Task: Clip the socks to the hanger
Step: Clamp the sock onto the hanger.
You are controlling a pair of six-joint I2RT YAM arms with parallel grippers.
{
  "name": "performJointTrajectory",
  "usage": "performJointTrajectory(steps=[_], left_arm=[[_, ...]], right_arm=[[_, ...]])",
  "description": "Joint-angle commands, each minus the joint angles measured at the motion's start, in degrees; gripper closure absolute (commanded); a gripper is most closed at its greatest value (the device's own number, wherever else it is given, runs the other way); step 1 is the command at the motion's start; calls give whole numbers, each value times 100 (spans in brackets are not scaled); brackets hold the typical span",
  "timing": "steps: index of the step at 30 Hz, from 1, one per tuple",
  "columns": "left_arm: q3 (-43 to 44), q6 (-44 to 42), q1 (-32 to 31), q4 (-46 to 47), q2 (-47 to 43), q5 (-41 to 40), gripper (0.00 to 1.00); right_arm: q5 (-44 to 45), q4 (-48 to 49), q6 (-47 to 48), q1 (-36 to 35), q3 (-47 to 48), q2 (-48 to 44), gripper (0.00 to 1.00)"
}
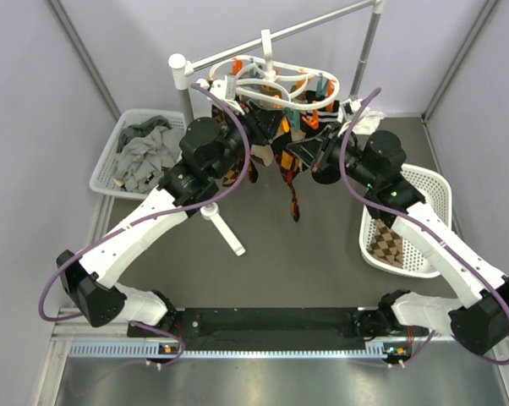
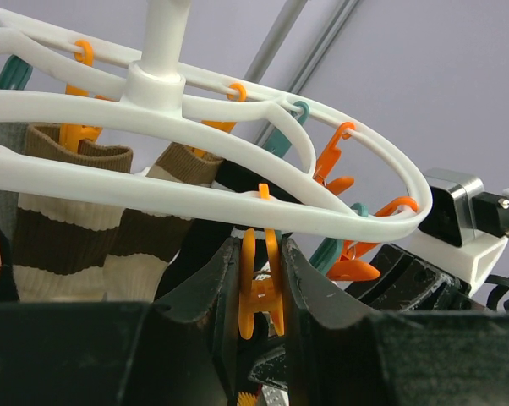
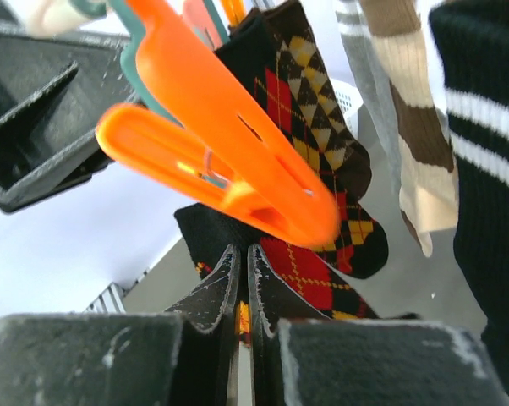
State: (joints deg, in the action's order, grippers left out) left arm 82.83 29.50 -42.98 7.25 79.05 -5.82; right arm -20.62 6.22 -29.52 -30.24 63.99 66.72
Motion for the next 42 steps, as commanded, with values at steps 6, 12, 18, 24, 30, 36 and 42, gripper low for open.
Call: performJointTrajectory(steps=[6, 12, 18, 24, 30, 36, 42], left_arm=[[-135, -14, -17, 268, -188, 266, 89], [-197, -146, -17, 321, -197, 222, 89], [-214, -172, -17, 356, -223, 266, 89], [-214, -163, -17, 348, -214, 241, 89], [-214, -278, -17, 277, -240, 64, 88], [-179, -234, -17, 277, -249, 99, 88], [-153, 20, -17, 295, -223, 424, 88]], right_arm=[[67, 837, -274, -70, 351, 69, 100], [6, 881, -318, -70, 387, 52, 100], [102, 907, -318, -70, 343, -10, 100], [-12, 1030, -432, -79, 404, 8, 100], [-30, 1022, -502, -79, 316, -106, 100], [-65, 1083, -546, -70, 272, -106, 100], [-21, 1206, -555, -79, 299, -19, 100]])
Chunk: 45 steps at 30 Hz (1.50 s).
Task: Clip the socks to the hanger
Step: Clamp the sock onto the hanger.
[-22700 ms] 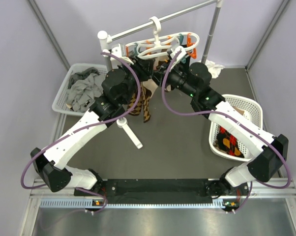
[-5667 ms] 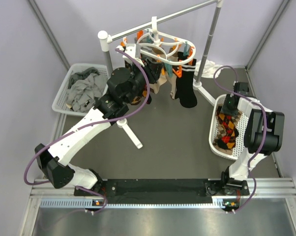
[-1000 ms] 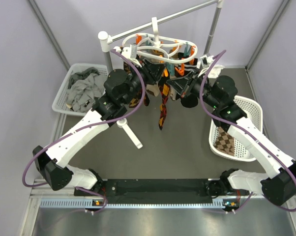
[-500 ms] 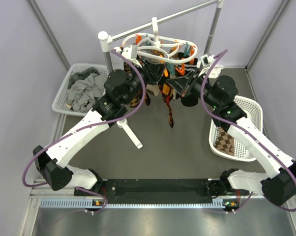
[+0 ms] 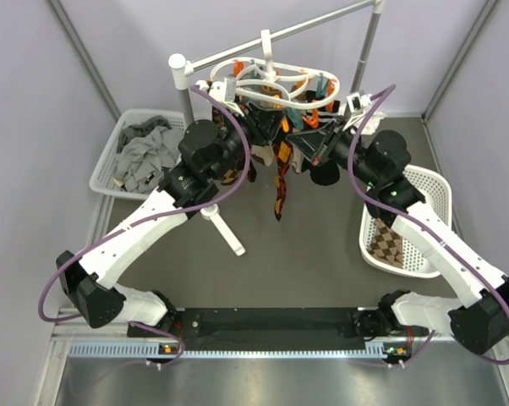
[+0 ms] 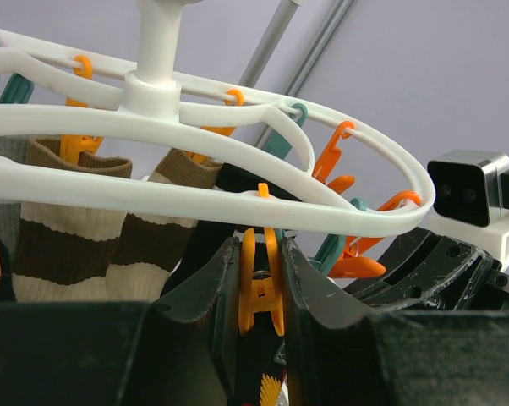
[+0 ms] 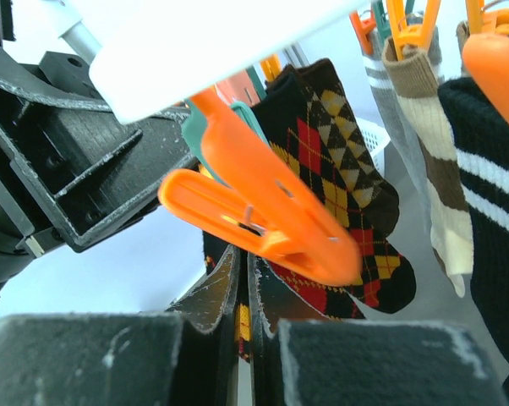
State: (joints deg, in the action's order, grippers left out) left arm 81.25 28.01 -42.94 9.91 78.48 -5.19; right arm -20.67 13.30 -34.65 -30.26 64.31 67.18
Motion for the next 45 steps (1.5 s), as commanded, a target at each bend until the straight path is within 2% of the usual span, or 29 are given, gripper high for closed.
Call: performJointTrajectory(steps=[1, 14, 21, 24, 25, 29, 33, 35, 36, 39, 42, 45], left_arm=[[5, 196, -22, 28, -157, 387, 89], [22, 337, -22, 28, -105, 669, 88], [-13, 302, -22, -15, -69, 633, 81], [-22, 267, -22, -42, -96, 590, 69], [-31, 266, -22, -42, -104, 581, 60], [-31, 214, -22, -51, -166, 572, 42], [-31, 170, -22, -68, -192, 572, 33], [-31, 135, -22, -86, -219, 398, 32], [-31, 126, -22, -103, -236, 353, 31], [-31, 64, -22, -130, -306, 273, 30], [-31, -6, -22, -182, -359, 124, 30], [-31, -50, -22, -235, -377, 27, 29]], right_arm=[[10, 516, -41, -68, 266, -56, 100], [54, 612, -15, -76, 380, 32, 100], [63, 630, 3, -76, 442, 50, 100], [80, 647, 11, -68, 485, 67, 100], [72, 639, 20, -68, 503, 76, 100], [63, 674, 20, -76, 573, 120, 100], [36, 700, 11, -76, 617, 164, 100], [19, 692, 37, -76, 626, 182, 94], [19, 674, 81, -68, 626, 182, 84], [176, 429, 326, -68, 583, 138, 67], [544, 139, 705, -76, 425, -3, 56], [940, -107, 1179, -68, 292, -134, 49]])
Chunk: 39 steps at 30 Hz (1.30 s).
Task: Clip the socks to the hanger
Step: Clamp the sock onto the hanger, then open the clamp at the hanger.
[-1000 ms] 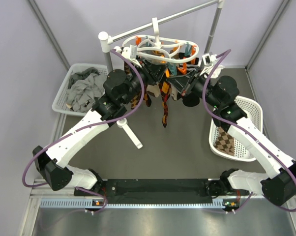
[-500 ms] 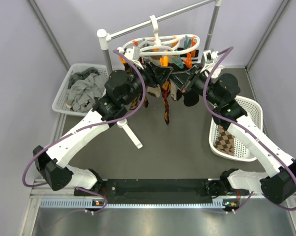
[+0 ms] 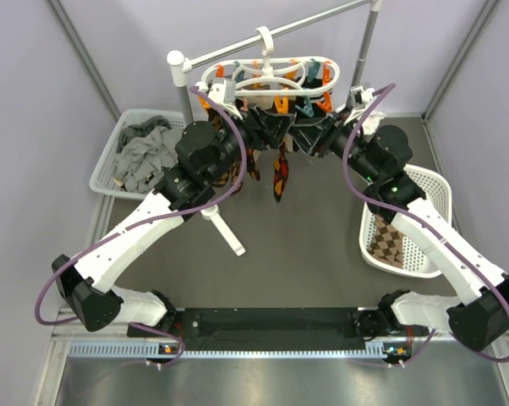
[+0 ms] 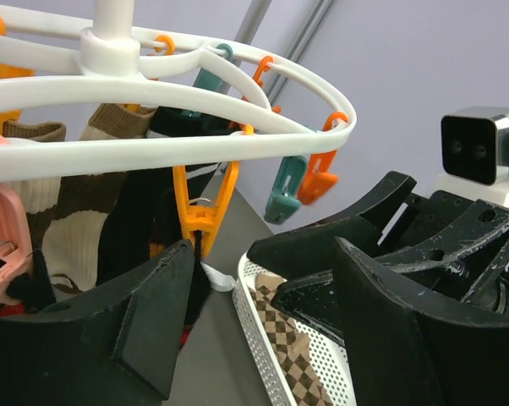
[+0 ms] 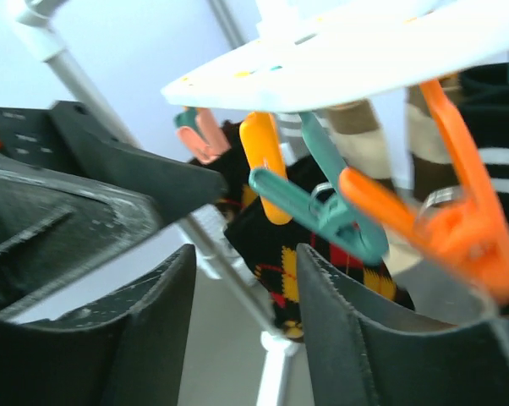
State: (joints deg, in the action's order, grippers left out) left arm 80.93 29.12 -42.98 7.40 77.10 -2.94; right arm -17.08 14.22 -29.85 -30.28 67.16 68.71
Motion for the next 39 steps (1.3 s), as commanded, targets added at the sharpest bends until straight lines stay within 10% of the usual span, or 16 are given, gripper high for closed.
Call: performJointTrajectory(steps=[1, 20, 39], left_arm=[[2, -188, -17, 7, -239, -242, 29], [160, -513, 18, -318, -160, -752, 27], [257, -539, 27, -467, -283, -515, 27]], right_arm=[[670, -235, 813, -74, -35, -314, 48], [83, -16, 1578, 725, 271, 11, 25], [-1280, 687, 1034, 805, 1027, 907, 35]])
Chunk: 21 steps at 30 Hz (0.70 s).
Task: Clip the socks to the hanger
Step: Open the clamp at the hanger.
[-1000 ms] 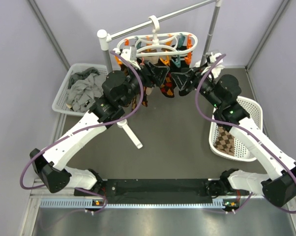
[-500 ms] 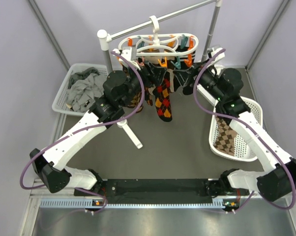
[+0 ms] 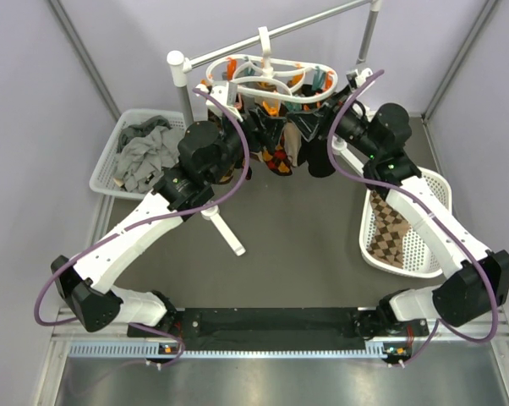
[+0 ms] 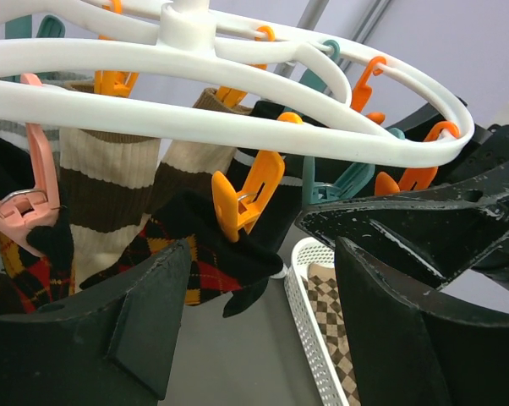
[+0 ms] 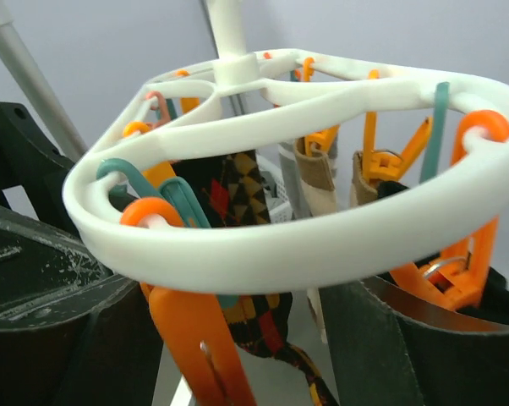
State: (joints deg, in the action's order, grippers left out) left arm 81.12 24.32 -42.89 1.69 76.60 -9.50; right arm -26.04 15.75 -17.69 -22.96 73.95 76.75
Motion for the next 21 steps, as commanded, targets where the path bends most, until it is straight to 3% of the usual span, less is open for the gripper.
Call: performJointTrajectory(steps=[1, 6, 10, 16, 21], left_arm=[[237, -50, 18, 103, -233, 158, 27], [211, 3, 18, 77, -338, 264, 27], [229, 64, 18, 77, -426, 334, 27], [378, 319, 18, 129, -497, 562, 27], [615, 705, 18, 226, -383, 1115, 27]], right_arm=[[-419, 552, -217, 64, 357, 112, 37], [-621, 666, -296, 73, 339, 156, 48], [-718, 693, -322, 64, 313, 121, 67], [-788, 701, -349, 72, 225, -11, 89], [-815, 693, -340, 72, 128, -177, 94]])
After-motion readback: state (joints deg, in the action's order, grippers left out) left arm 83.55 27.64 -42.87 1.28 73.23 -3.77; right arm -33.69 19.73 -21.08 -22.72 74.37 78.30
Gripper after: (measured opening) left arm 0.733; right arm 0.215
